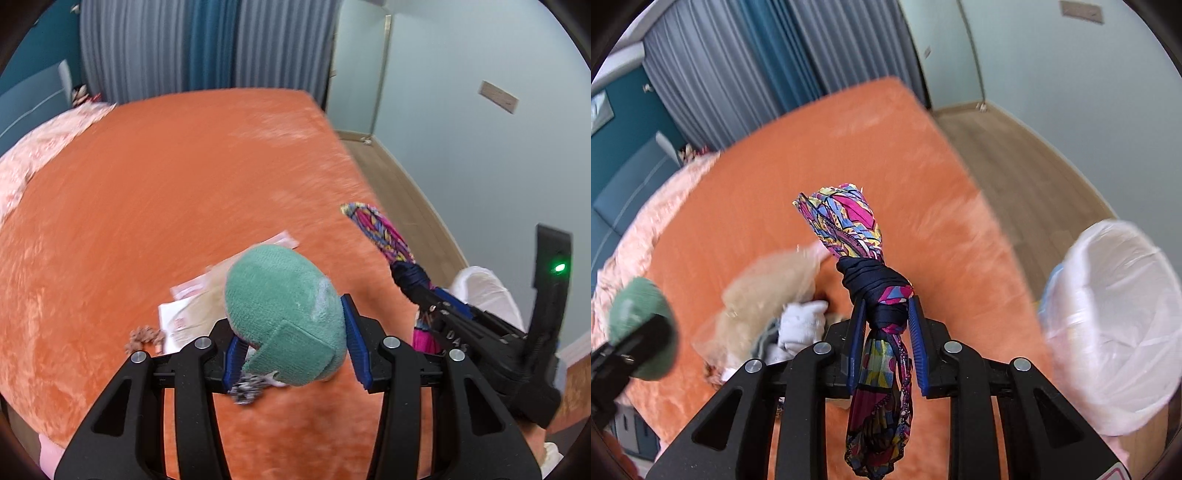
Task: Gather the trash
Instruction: 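Grasp the pink-and-blue patterned scarf with the right tool, then carry ball and scarf to the bin and open both tools to drop them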
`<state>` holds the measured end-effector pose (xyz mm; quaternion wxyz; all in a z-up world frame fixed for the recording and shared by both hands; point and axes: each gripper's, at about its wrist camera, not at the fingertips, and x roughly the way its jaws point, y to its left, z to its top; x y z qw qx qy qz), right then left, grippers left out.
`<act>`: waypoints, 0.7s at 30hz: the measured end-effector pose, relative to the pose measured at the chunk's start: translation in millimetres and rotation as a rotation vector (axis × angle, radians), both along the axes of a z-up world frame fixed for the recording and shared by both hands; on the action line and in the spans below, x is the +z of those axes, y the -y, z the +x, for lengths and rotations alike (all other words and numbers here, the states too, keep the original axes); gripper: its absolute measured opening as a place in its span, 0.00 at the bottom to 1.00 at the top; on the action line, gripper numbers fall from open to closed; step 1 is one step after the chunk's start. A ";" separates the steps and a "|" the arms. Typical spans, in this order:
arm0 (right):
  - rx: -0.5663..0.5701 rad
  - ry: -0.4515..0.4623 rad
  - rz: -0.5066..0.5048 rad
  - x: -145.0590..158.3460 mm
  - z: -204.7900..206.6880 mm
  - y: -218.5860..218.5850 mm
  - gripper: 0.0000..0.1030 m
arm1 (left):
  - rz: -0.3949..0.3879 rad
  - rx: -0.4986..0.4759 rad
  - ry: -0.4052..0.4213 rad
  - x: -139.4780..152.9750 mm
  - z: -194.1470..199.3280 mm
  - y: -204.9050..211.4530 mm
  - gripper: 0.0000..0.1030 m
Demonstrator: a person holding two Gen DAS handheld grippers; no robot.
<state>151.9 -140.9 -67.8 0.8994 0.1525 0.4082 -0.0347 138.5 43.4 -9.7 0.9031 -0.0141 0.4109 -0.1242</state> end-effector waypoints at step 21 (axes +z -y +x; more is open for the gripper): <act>-0.349 0.148 -0.026 72.0 -128.7 166.8 0.22 | -0.087 -0.434 0.075 61.7 -50.0 196.4 0.45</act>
